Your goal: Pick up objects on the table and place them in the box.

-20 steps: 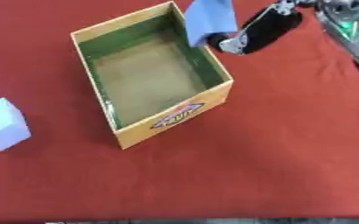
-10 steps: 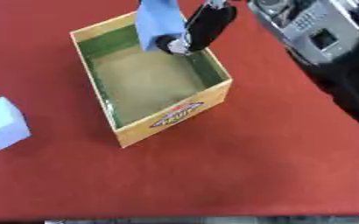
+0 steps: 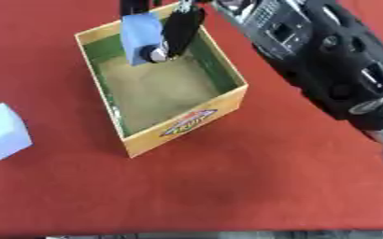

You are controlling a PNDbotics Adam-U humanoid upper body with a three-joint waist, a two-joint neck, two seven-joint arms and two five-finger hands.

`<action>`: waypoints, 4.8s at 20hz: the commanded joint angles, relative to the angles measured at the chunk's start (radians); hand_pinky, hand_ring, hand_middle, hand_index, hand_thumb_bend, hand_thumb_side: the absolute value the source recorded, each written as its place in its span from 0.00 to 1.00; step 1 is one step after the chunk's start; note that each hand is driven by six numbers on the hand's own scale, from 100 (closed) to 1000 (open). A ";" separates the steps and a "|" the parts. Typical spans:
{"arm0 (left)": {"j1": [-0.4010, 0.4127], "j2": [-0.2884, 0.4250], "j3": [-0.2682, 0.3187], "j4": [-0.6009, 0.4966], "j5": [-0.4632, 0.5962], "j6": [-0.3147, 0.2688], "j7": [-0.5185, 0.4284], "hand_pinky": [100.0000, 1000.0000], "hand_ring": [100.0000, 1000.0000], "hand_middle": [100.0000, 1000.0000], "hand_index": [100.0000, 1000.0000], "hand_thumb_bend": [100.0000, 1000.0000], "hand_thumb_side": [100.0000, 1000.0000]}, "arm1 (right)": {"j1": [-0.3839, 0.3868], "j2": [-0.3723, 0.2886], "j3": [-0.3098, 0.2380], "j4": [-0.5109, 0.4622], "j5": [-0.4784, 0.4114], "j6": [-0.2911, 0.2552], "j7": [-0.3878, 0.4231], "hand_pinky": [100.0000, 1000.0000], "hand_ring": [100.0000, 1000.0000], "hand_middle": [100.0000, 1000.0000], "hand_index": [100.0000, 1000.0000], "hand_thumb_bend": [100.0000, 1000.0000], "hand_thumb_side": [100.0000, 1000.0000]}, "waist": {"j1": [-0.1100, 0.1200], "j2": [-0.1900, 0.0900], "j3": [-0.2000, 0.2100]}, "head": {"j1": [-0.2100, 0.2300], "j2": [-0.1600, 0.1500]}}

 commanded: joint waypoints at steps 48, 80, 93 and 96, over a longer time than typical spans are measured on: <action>0.163 0.447 -0.083 -0.015 -0.297 0.119 -0.731 0.86 0.85 0.80 0.89 0.60 0.68 | 0.637 -0.263 -0.567 -0.382 -0.310 -0.155 -0.886 0.83 0.82 0.69 0.83 0.00 0.45 | 0.004 0.005 -0.042 | 0.049 -0.045; 0.093 0.466 -0.171 -0.015 -0.338 0.091 -0.896 0.93 0.89 0.80 0.88 0.70 0.64 | 0.651 -0.235 -0.556 -0.382 -0.339 -0.122 -0.895 0.83 0.81 0.67 0.83 0.00 0.48 | 0.002 0.000 -0.042 | 0.049 -0.055; 0.039 0.458 -0.227 -0.015 -0.307 0.378 -1.061 0.95 0.89 0.78 0.87 0.74 0.69 | 0.650 -0.230 -0.548 -0.382 -0.349 -0.111 -0.897 0.82 0.80 0.67 0.82 0.00 0.50 | 0.021 0.003 -0.055 | 0.067 -0.054; 0.023 0.452 -0.237 -0.015 -0.314 0.414 -1.088 0.95 0.88 0.77 0.87 0.73 0.68 | 0.652 -0.229 -0.547 -0.382 -0.350 -0.108 -0.896 0.82 0.80 0.67 0.82 0.00 0.50 | 0.026 0.005 -0.059 | 0.072 -0.054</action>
